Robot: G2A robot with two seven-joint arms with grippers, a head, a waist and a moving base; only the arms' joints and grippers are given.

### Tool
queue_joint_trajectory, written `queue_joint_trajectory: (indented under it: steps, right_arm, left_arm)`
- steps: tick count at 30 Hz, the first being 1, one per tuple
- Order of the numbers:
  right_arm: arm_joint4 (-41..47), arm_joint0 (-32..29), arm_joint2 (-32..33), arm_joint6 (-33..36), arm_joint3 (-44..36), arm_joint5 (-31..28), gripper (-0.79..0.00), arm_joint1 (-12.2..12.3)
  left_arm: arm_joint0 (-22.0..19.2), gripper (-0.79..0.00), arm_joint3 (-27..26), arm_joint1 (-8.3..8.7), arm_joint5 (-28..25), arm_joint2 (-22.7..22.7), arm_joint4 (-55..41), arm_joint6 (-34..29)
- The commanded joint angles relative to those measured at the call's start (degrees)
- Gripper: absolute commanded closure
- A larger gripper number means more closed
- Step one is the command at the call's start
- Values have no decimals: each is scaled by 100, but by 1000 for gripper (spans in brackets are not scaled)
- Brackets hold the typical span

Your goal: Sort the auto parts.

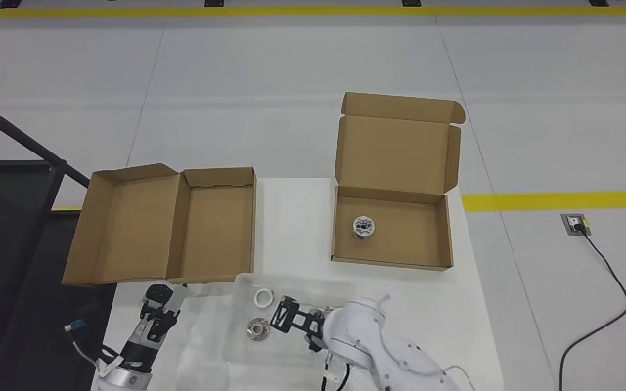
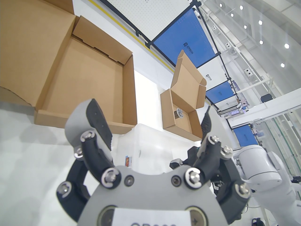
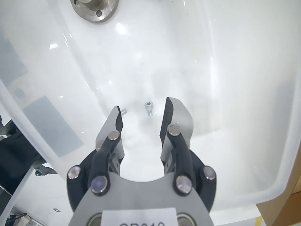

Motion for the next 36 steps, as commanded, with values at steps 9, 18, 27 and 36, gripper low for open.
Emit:
queue_joint_trajectory:
  steps: [9, 18, 27, 36]
  right_arm:
    - [159, 253, -179, -70, 512, -166, -369, -121]
    - [99, 324, -299, 175, 579, -142, -292, -185]
    - [22, 457, -414, 237, 791, -101, -296, -270]
    - [10, 617, -504, 175, 1085, -148, -231, -368]
  left_arm:
    - [0, -785, 0, 0, 0, 0, 0, 0]
    - [0, -785, 0, 0, 0, 0, 0, 0]
    - [0, -785, 0, 0, 0, 0, 0, 0]
    - [0, -785, 0, 0, 0, 0, 0, 0]
